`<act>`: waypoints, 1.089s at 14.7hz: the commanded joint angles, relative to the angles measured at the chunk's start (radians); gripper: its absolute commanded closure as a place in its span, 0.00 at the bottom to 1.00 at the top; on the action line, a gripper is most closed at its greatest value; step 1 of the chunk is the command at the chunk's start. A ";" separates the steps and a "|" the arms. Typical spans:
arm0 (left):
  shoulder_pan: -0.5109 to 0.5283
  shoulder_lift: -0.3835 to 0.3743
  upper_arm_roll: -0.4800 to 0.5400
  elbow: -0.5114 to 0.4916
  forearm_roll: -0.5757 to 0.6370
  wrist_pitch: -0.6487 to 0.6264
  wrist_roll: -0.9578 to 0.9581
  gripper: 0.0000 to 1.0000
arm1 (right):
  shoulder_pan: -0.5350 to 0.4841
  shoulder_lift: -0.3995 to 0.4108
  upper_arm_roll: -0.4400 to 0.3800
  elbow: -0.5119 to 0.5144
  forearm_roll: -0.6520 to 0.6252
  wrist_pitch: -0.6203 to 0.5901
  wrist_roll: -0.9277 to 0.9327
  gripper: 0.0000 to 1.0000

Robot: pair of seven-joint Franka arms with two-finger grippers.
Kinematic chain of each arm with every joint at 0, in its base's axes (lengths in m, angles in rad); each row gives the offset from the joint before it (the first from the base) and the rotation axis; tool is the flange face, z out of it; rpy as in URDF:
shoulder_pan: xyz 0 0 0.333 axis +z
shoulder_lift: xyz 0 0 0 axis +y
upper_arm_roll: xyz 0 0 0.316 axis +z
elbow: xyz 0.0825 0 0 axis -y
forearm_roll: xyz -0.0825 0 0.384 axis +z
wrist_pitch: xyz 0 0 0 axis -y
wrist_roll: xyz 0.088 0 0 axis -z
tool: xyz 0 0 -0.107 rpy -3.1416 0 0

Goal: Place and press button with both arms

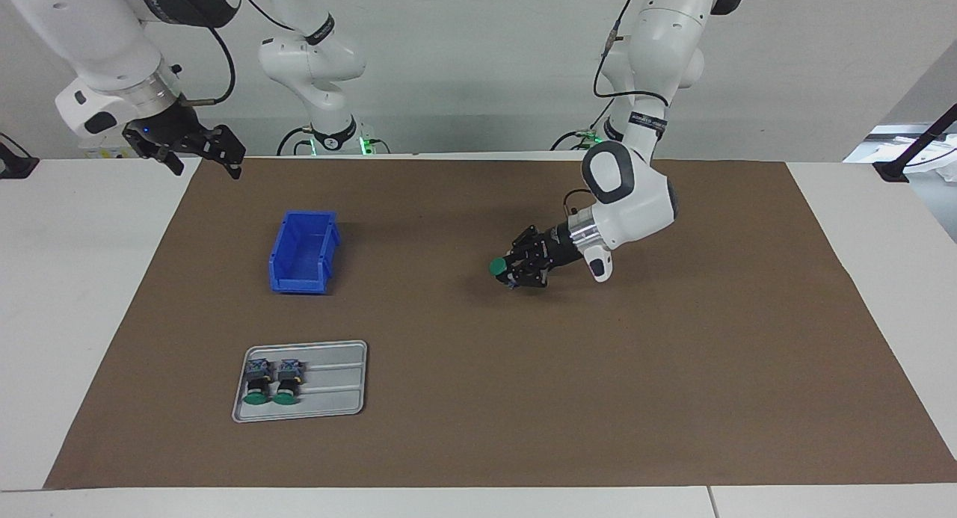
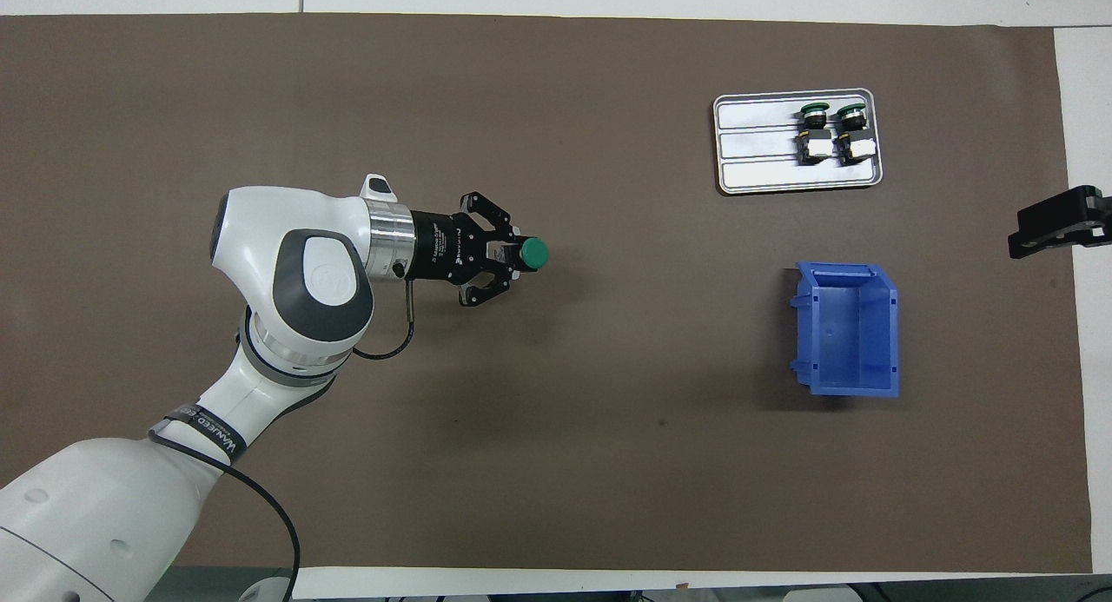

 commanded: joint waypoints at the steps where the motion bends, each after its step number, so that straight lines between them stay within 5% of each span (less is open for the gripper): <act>1: 0.046 -0.031 0.001 -0.071 -0.155 -0.057 0.146 0.96 | -0.006 -0.024 0.003 -0.029 0.005 0.008 -0.017 0.01; 10: 0.073 -0.002 -0.002 -0.168 -0.522 -0.154 0.536 0.96 | -0.006 -0.024 0.003 -0.029 0.005 0.008 -0.017 0.01; 16: 0.065 0.029 0.000 -0.179 -0.533 -0.196 0.572 0.95 | -0.006 -0.024 0.003 -0.029 0.005 0.008 -0.017 0.01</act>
